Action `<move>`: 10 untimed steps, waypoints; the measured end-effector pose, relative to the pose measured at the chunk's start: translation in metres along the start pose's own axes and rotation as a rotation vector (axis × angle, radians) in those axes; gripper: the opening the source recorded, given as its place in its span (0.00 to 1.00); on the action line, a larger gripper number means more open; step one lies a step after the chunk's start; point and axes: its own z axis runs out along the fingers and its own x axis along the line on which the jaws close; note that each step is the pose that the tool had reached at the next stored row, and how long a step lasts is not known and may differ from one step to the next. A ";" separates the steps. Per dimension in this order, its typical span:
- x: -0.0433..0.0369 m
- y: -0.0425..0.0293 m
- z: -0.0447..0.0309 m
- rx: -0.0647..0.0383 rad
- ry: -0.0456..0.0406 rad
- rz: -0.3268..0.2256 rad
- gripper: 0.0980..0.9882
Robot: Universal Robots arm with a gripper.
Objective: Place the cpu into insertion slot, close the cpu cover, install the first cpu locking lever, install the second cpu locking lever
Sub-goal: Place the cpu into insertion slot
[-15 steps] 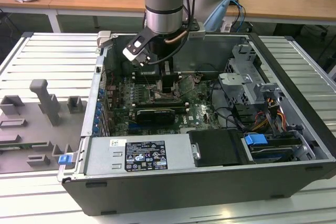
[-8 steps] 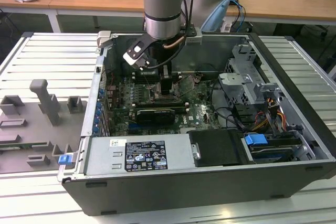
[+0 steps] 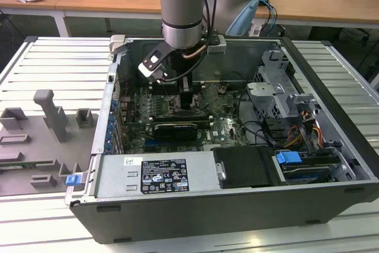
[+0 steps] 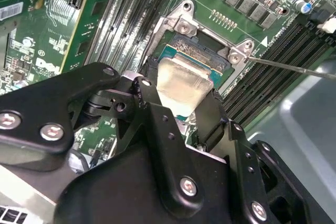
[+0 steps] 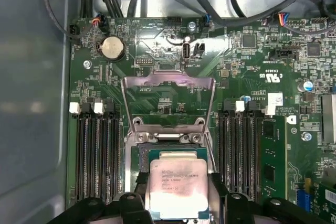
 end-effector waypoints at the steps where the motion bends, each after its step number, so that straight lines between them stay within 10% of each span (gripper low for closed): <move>1: 0.0008 -0.0012 0.0013 0.000 0.0003 -0.005 0.48; 10: 0.0079 -0.0020 0.0119 -0.001 -0.0022 0.029 0.48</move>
